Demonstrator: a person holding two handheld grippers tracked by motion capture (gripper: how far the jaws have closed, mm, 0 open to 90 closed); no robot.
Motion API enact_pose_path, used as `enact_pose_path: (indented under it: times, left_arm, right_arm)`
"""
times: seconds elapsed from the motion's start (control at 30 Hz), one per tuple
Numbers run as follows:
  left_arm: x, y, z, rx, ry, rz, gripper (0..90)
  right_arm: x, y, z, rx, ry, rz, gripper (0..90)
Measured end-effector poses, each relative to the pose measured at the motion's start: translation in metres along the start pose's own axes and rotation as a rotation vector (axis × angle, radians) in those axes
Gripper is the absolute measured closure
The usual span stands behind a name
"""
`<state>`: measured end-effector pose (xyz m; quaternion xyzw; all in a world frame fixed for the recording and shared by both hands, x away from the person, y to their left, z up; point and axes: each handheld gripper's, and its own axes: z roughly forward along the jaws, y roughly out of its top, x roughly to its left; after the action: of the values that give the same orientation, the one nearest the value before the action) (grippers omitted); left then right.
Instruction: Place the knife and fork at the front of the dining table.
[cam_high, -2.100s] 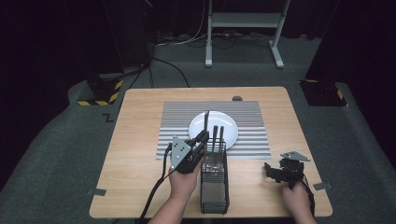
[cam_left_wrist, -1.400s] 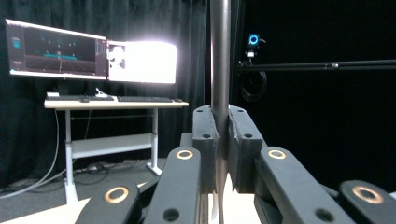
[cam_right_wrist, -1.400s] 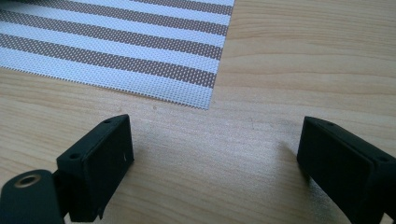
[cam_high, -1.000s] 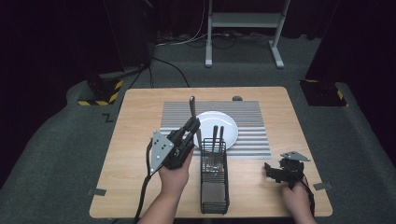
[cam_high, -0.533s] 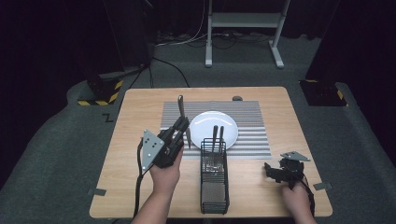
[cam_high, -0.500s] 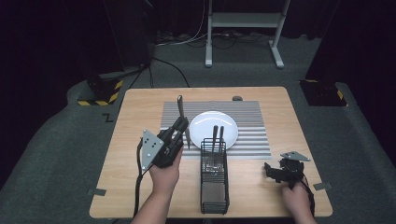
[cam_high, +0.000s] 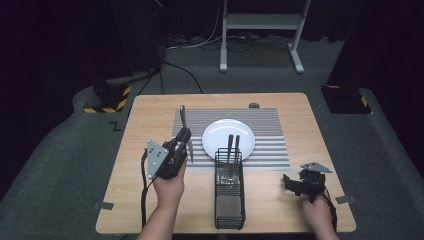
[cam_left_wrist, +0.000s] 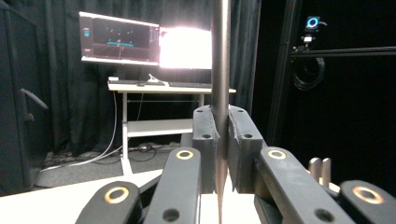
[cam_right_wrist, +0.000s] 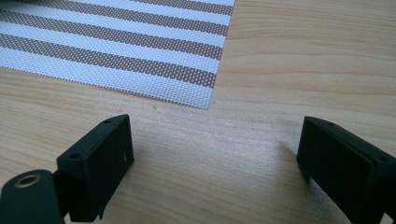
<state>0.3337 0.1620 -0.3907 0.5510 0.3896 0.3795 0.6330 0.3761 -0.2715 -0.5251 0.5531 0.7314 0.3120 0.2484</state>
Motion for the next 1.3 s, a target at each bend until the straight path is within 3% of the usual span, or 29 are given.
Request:
enact_pose_path:
  times: [0.53,0.9,1.3]
  left_arm:
    - [0.015,-0.031,0.013,0.062,0.050,-0.029,82.6]
    - [0.017,-0.045,0.024,0.070,0.080,-0.026,82.6]
    - [0.027,-0.061,0.043,0.140,0.115,-0.045,82.6]
  right_arm:
    - [0.000,0.000,0.000,0.000,0.000,0.000,10.3]
    - [0.000,0.000,0.000,-0.001,0.001,-0.003,10.3]
    - [0.000,0.000,0.000,0.000,0.001,-0.002,10.3]
